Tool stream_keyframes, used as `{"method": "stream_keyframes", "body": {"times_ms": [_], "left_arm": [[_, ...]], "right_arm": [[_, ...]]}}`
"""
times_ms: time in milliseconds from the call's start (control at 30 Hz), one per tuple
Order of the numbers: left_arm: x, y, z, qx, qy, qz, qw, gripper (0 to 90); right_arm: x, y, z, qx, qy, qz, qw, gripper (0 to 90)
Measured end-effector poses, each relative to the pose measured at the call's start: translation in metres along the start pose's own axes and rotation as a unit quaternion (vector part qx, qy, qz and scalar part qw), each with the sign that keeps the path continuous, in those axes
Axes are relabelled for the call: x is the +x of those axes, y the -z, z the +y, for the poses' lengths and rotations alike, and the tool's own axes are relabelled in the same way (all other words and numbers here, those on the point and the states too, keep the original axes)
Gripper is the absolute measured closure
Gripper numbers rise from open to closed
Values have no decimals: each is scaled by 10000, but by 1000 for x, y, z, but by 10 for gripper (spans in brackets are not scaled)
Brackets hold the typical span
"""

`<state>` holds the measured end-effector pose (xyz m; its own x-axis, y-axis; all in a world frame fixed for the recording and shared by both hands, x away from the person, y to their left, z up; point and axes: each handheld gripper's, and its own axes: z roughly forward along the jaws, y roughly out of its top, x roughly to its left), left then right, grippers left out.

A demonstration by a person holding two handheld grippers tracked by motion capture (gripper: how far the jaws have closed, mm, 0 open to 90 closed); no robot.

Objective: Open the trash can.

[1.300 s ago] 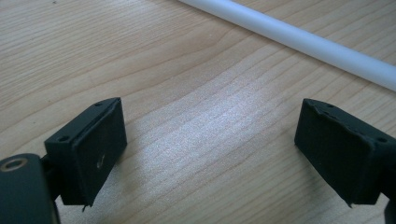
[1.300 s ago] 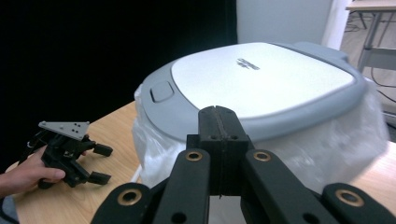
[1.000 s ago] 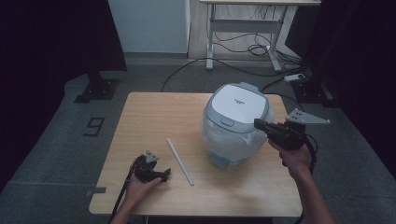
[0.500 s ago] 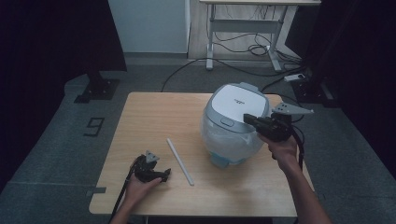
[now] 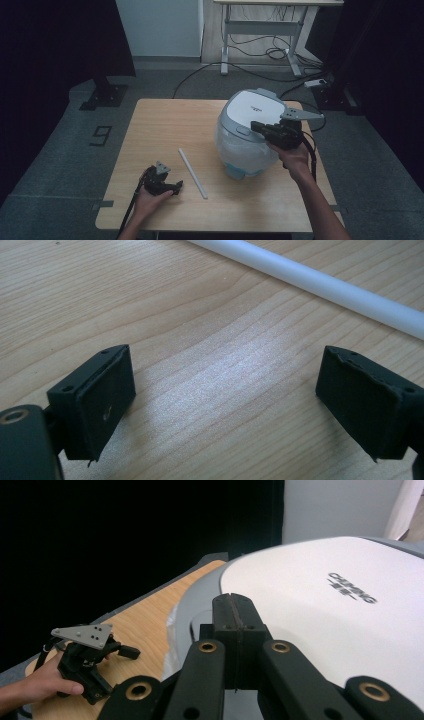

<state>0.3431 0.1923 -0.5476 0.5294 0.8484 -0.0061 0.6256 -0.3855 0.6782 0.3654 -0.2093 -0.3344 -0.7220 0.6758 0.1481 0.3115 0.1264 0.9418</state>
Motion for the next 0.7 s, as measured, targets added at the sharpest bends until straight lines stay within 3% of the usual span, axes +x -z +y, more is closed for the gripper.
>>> {"method": "stream_keyframes", "body": {"times_ms": [500,700], "left_arm": [[0,0,0,0,0,-1,10000,84],[0,0,0,0,1,0,10000,84]], "right_arm": [[10,-17,-3,190,99,129,9997,900],[10,-18,-6,137,44,239,9996,900]]}}
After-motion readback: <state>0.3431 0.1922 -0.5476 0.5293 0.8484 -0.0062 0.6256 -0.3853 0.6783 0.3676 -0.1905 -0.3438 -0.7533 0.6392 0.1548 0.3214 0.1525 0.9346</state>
